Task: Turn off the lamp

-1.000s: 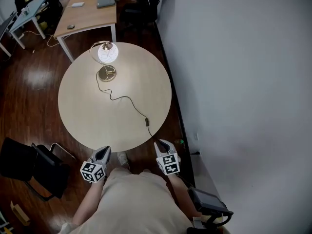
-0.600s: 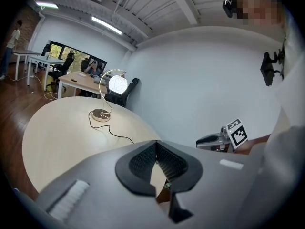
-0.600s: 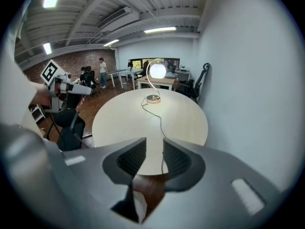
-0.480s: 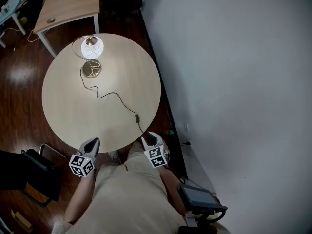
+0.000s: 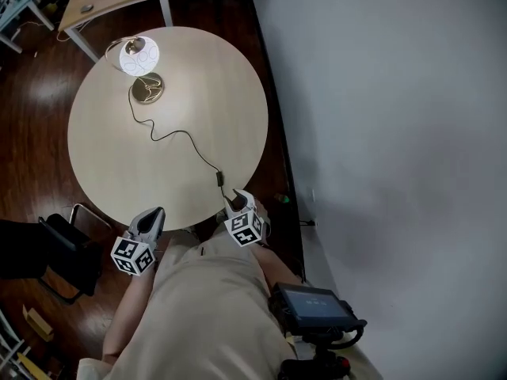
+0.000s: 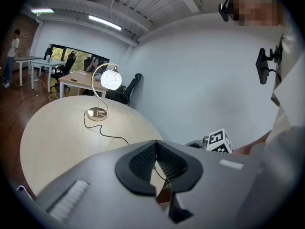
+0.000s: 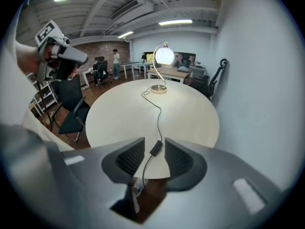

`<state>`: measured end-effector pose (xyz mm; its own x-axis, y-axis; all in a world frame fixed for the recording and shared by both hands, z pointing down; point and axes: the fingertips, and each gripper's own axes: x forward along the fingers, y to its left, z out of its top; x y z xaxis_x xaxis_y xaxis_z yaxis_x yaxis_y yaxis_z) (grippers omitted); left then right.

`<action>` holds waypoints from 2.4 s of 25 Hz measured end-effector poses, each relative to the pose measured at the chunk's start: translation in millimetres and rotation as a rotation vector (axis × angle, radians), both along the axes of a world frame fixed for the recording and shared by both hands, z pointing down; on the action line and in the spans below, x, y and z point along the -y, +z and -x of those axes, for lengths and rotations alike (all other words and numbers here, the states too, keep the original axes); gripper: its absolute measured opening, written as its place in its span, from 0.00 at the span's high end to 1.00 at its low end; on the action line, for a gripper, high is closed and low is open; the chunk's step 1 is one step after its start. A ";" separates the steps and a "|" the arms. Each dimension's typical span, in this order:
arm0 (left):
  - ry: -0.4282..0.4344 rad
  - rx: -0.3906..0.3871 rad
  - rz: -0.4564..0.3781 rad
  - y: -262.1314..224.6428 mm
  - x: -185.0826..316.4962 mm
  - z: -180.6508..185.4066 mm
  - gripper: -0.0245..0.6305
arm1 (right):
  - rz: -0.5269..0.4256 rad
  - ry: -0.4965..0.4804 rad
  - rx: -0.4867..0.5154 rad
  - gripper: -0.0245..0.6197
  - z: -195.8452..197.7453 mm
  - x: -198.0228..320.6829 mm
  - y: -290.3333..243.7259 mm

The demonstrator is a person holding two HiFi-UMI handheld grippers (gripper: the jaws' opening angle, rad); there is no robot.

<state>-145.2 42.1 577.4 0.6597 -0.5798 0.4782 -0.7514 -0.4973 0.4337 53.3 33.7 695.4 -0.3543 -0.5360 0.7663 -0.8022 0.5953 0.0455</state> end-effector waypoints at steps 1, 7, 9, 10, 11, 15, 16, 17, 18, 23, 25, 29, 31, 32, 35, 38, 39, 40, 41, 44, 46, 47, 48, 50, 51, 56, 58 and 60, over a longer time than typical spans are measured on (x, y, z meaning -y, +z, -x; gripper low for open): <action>-0.013 -0.003 0.013 1.3 1.5 -4.5 0.96 | 0.011 -0.021 -0.002 0.77 -1.0 2.8 7.6; -0.050 0.018 0.016 -0.1 14.7 -25.1 0.96 | 0.066 -0.105 0.004 0.76 -1.2 9.3 49.2; -0.056 0.022 0.008 -1.3 20.4 -28.8 0.96 | 0.077 -0.123 -0.002 0.76 0.6 12.0 58.8; -0.057 0.024 0.005 -1.7 23.5 -30.5 0.96 | 0.081 -0.130 -0.004 0.76 1.8 14.0 62.4; -0.056 0.026 0.003 -1.7 26.4 -32.6 0.96 | 0.084 -0.134 -0.004 0.76 2.9 16.1 65.6; -0.035 0.033 -0.006 -2.5 33.4 -42.6 0.96 | 0.101 -0.138 -0.002 0.76 5.5 21.9 76.9; -0.033 0.030 -0.006 -3.8 34.8 -43.9 0.96 | 0.106 -0.137 0.000 0.75 6.6 23.5 79.7; -0.034 0.026 -0.007 -5.7 36.4 -44.4 0.96 | 0.111 -0.135 0.003 0.75 8.2 25.4 82.7; -0.034 0.022 -0.008 -7.7 37.7 -44.1 0.96 | 0.116 -0.131 0.007 0.75 10.3 27.3 85.9; -0.050 0.030 -0.002 -11.2 36.1 -34.0 0.96 | 0.151 -0.123 0.023 0.74 22.6 30.6 103.2; -0.064 0.033 0.009 -10.5 35.4 -27.0 0.96 | 0.156 -0.132 0.015 0.74 28.1 32.4 110.9; -0.083 0.039 0.028 -7.2 32.8 -14.1 0.96 | 0.153 -0.153 -0.041 0.73 33.2 32.0 130.1; -0.088 0.045 0.034 -5.5 32.6 -9.6 0.96 | 0.172 -0.138 -0.053 0.70 32.0 30.9 140.0; -0.089 0.047 0.037 -4.9 32.9 -7.6 0.96 | 0.182 -0.129 -0.055 0.69 31.5 31.0 144.1; -0.092 0.052 0.042 -4.6 33.4 -3.2 0.96 | 0.194 -0.117 -0.059 0.68 32.6 34.4 152.0; -0.091 0.058 0.047 -3.3 31.5 0.5 0.96 | 0.203 -0.102 -0.058 0.68 34.9 38.6 155.8; -0.089 0.059 0.050 -2.0 30.8 2.1 0.96 | 0.208 -0.095 -0.057 0.68 35.8 39.3 157.2; -0.087 0.061 0.053 -0.7 30.1 3.7 0.96 | 0.213 -0.087 -0.056 0.68 36.7 39.6 158.4; -0.086 0.062 0.055 0.1 29.6 5.1 0.96 | 0.216 -0.079 -0.056 0.68 37.5 39.8 159.2; -0.090 0.057 0.057 -0.2 29.8 8.1 0.96 | 0.213 -0.063 -0.067 0.68 39.0 41.1 161.0; -0.085 0.058 0.060 0.8 29.1 10.3 0.96 | 0.209 -0.060 -0.079 0.67 39.4 42.2 162.4; -0.084 0.059 0.062 1.6 28.4 11.6 0.96 | 0.206 -0.062 -0.087 0.67 39.5 42.4 163.1; -0.084 0.058 0.064 2.0 27.7 13.2 0.96 | 0.202 -0.067 -0.098 0.67 39.9 42.1 163.8; -0.084 0.060 0.067 2.5 26.1 16.8 0.96 | 0.188 -0.084 -0.126 0.67 41.7 40.6 164.7; -0.081 0.062 0.068 2.8 25.3 18.5 0.96 | 0.180 -0.094 -0.140 0.67 42.8 39.7 164.7; -0.075 0.066 0.074 5.1 23.0 25.4 0.96 | 0.153 -0.126 -0.198 0.67 48.5 36.1 167.8; -0.075 0.067 0.078 5.6 21.6 28.2 0.96 | 0.142 -0.135 -0.232 0.67 49.7 35.6 169.8; -0.076 0.067 0.079 6.0 20.3 30.2 0.96 | 0.129 -0.131 -0.259 0.68 49.1 36.6 171.9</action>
